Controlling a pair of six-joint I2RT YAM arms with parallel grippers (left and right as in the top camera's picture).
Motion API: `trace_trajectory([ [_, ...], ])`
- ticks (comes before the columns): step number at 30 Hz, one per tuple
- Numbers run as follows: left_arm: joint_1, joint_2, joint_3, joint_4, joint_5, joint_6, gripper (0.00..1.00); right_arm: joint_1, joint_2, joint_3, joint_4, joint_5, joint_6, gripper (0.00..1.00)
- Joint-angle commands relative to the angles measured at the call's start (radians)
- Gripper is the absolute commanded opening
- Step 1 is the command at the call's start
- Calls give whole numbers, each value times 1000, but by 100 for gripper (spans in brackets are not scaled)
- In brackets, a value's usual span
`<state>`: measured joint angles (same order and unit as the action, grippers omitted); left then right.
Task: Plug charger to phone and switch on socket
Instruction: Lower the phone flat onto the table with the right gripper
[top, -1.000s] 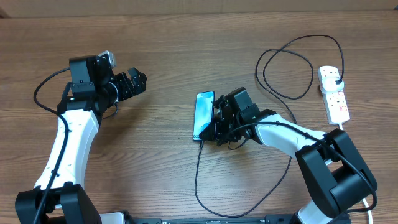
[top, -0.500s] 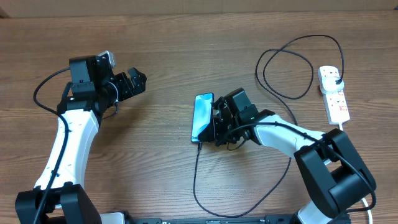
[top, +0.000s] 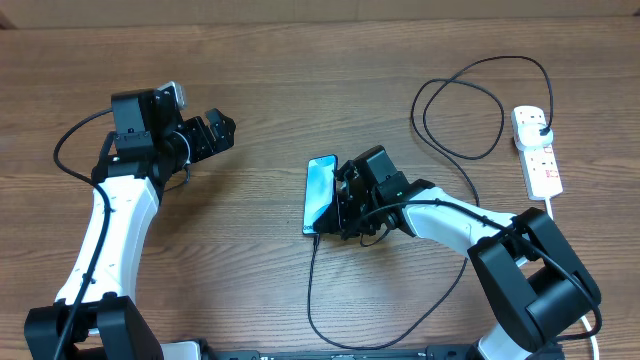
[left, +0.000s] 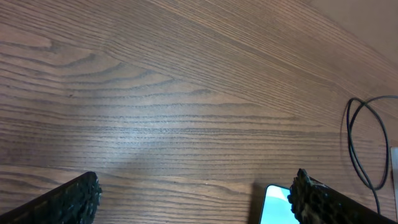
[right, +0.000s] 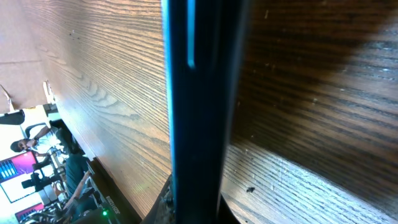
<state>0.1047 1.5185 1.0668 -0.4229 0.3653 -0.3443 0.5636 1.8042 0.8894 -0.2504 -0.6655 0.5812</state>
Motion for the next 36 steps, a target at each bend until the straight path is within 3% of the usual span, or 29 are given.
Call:
trace_trajectory([
  [1,0,-15,3,1,-10,0,100,5,-2,0,13,-11,-2,5],
  [36,0,-15,3,1,-10,0,100,5,-2,0,5,45,-6,14],
])
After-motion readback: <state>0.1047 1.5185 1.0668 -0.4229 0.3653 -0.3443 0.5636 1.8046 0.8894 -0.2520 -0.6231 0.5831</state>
